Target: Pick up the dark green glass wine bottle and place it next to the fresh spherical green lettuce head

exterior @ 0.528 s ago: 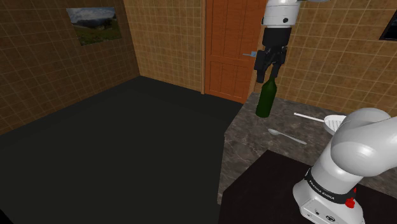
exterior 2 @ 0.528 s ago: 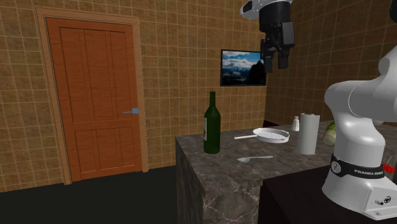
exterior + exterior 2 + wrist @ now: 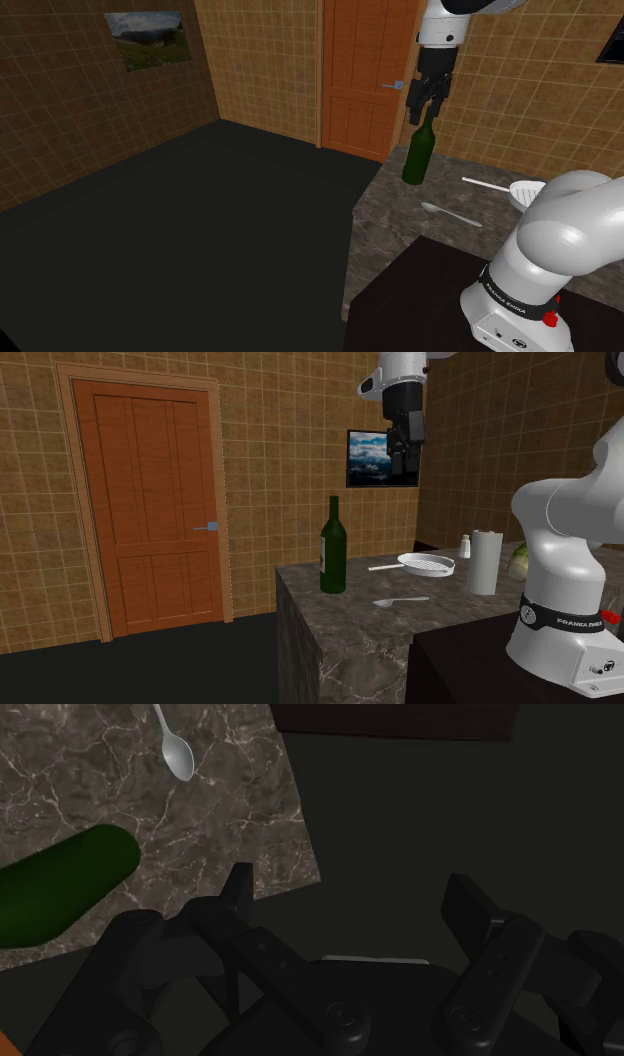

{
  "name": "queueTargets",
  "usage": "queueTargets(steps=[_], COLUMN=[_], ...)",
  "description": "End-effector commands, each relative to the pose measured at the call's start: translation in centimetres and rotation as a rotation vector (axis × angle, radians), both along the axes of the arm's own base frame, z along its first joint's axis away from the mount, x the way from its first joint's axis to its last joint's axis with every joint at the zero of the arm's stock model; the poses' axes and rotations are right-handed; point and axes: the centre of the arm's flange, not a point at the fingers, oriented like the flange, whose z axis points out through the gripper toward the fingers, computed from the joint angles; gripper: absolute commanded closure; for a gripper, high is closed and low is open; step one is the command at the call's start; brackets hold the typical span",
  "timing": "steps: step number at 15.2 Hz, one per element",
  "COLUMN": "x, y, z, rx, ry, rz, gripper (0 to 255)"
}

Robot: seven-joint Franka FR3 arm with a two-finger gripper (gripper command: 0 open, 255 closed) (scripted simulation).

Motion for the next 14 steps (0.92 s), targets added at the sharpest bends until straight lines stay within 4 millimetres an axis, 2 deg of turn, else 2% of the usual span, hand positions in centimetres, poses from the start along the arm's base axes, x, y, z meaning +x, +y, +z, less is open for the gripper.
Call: queueTargets(steps=[1, 14], x=[1.1, 7.1], y=[-2.3, -17.4], z=[-0.7, -3.9], rx=[-0.008, -0.048], ry=[-0.001, -0.011], rz=[0.002, 0.009], gripper=[0, 0])
